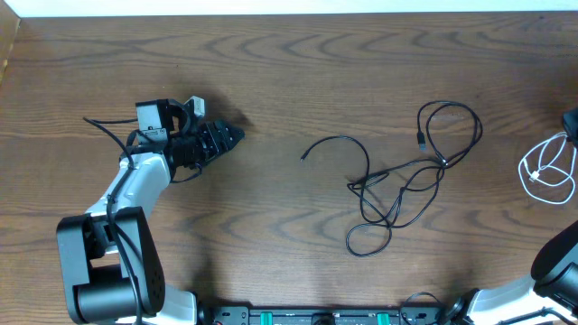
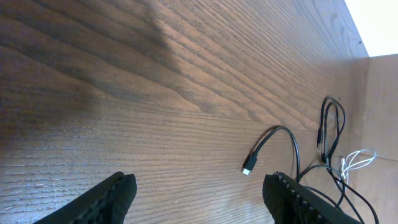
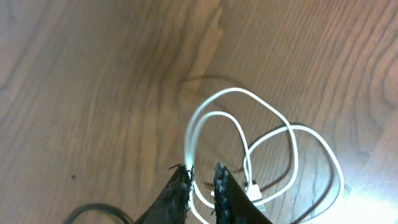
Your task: Untangle cables
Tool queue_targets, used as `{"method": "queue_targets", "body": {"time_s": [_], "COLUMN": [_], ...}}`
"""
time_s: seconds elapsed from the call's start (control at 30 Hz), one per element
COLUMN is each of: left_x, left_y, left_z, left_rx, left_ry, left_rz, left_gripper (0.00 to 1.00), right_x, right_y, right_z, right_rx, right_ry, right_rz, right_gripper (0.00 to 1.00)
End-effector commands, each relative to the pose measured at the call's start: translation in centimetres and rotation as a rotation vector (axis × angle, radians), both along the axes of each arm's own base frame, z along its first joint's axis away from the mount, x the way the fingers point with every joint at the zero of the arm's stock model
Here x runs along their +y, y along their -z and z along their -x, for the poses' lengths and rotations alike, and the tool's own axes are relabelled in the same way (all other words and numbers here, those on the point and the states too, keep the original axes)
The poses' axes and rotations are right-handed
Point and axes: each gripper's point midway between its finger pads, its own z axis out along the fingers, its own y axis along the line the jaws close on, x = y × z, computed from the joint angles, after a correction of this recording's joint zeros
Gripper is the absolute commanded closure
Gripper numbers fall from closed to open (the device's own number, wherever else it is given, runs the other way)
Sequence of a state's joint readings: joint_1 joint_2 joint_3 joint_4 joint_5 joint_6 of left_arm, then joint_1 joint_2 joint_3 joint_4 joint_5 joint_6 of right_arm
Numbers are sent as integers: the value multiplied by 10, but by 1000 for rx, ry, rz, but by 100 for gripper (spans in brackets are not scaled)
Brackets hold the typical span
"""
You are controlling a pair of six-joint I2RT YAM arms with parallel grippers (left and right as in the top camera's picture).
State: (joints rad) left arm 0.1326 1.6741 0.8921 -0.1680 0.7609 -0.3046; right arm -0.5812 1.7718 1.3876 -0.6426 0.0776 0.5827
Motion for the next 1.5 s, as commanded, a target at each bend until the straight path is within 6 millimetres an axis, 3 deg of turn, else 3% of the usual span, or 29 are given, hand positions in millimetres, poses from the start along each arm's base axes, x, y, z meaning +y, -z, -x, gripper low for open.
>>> {"method": "queue_targets", "body": {"time_s": [0.0, 0.1, 0.3, 0.47, 0.53, 0.57, 0.6, 0.77, 1.0, 1.2, 1.47], "left_x": [-1, -1, -1, -1, -1, -1, -1, -1, -1, -1, -4], "left_y": [1, 1, 1, 1, 1, 1, 1, 1, 1, 1, 0], "left_z": [0, 0, 0, 0, 0, 0, 0, 0, 0, 0, 2], "left_rx": [-8, -8, -8, -9, -9, -9, -9, -8, -8, -8, -5], "left_ry": [17, 17, 18, 17, 18, 18, 17, 18, 18, 18, 28], "left_rz": [-5, -5, -5, -5, -5, -5, -5, -5, -5, -5, 14], "left_gripper": [30, 29, 30, 29, 29, 29, 29, 29, 6, 0, 2], "right_x": [9, 27, 83, 132, 148, 158, 165, 187, 188, 187, 187], "right_y": [5, 8, 19, 35, 41, 45, 47, 50, 50, 50, 50], "right_z": [1, -5, -19, -18, -12, -7, -4, 5, 5, 5, 5], "right_rx": [30, 39, 79, 179, 229, 264, 287, 348, 346, 346, 346], "right_ry": [-30, -73, -207, -311, -343, -363, -376, -423, -426, -425, -425], "right_rz": [-24, -56, -126, -169, -184, -193, -202, -220, -218, -218, -218], "right_gripper": [81, 74, 62, 39, 21, 5, 1, 1, 1, 1, 1]}}
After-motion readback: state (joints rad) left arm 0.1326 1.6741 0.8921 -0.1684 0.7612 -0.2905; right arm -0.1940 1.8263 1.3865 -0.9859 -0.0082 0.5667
